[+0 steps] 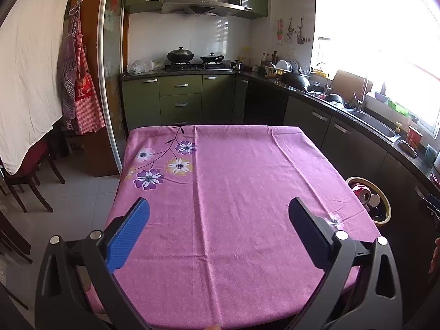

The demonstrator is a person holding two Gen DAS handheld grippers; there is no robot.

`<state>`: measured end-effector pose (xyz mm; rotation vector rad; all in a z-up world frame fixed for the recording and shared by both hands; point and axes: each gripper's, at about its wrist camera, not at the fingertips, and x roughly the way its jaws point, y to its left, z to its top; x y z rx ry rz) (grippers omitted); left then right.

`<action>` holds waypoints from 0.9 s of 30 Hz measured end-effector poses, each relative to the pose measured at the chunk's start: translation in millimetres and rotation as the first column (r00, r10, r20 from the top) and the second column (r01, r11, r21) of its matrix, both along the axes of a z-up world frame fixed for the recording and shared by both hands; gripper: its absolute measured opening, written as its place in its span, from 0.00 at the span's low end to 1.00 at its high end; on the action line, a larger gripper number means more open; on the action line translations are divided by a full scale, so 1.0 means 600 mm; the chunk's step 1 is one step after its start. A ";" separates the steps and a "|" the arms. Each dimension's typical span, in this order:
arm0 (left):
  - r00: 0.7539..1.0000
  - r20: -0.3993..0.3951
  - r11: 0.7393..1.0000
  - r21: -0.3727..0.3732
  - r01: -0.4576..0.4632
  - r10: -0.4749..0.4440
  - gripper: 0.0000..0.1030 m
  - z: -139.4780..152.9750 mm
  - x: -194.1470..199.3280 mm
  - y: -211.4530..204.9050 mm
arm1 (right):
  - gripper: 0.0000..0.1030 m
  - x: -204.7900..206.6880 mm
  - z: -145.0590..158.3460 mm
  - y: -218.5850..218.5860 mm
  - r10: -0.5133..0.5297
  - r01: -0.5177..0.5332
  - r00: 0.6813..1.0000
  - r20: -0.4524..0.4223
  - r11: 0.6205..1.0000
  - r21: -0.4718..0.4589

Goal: Collect trash

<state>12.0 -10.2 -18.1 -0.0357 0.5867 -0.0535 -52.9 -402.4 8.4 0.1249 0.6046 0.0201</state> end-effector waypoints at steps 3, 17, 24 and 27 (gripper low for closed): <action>1.000 -0.004 1.000 0.006 0.002 -0.002 0.93 -0.001 0.001 -0.001 | 0.95 0.001 0.000 0.001 0.002 -0.002 1.000 0.001 1.000 0.000; 1.000 -0.019 1.000 0.009 0.017 -0.017 0.93 -0.006 0.006 -0.004 | 0.95 0.009 -0.001 0.004 0.010 -0.010 1.000 0.000 1.000 0.003; 0.999 -0.022 0.999 0.017 0.031 -0.031 0.93 -0.006 0.007 -0.013 | 0.95 0.011 -0.002 0.004 0.011 -0.011 1.000 0.001 1.000 0.004; 0.999 -0.024 0.999 0.016 0.036 -0.036 0.93 -0.006 0.007 -0.014 | 0.95 0.011 -0.002 0.004 0.010 -0.010 1.000 0.002 1.000 0.005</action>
